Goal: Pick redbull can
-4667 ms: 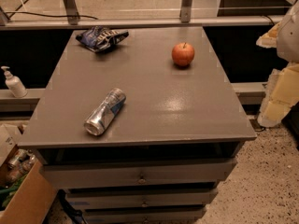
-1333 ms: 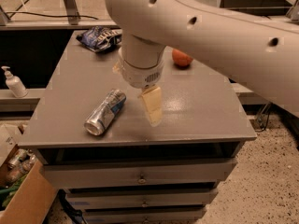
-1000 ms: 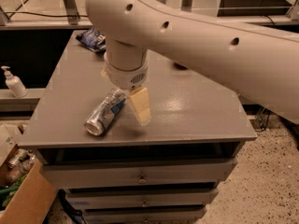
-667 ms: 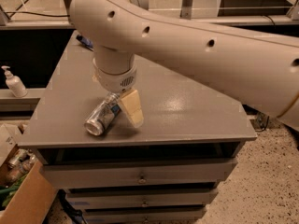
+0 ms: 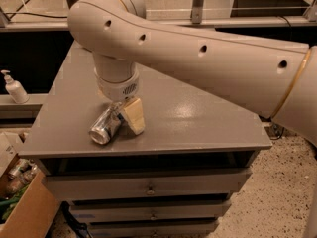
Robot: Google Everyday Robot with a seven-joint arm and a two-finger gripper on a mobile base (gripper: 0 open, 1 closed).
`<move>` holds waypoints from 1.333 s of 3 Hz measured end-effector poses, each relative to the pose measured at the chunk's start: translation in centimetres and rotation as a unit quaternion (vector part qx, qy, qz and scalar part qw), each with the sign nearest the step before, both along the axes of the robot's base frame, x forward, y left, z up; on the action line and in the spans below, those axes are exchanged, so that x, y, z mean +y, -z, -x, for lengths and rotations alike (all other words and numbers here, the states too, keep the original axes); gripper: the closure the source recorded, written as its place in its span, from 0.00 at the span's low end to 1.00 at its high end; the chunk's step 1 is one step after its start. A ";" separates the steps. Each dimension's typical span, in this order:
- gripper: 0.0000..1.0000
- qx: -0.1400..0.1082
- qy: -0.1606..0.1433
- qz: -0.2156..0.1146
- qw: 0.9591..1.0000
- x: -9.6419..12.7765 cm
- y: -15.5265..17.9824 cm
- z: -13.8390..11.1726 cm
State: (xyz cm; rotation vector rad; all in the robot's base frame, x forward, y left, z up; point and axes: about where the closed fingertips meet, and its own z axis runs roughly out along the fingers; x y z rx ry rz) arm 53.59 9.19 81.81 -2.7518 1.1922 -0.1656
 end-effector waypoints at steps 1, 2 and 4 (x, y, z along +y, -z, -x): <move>0.41 0.005 0.004 0.003 1.000 -0.4 0.5 -0.1; 0.64 0.005 0.004 0.003 1.000 -0.4 -0.1 -0.1; 1.00 0.008 0.029 -0.007 1.000 -1.0 -1.9 -0.6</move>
Offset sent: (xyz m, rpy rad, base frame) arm 0.0036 -0.0159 -0.0119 -0.0145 0.0289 -0.0391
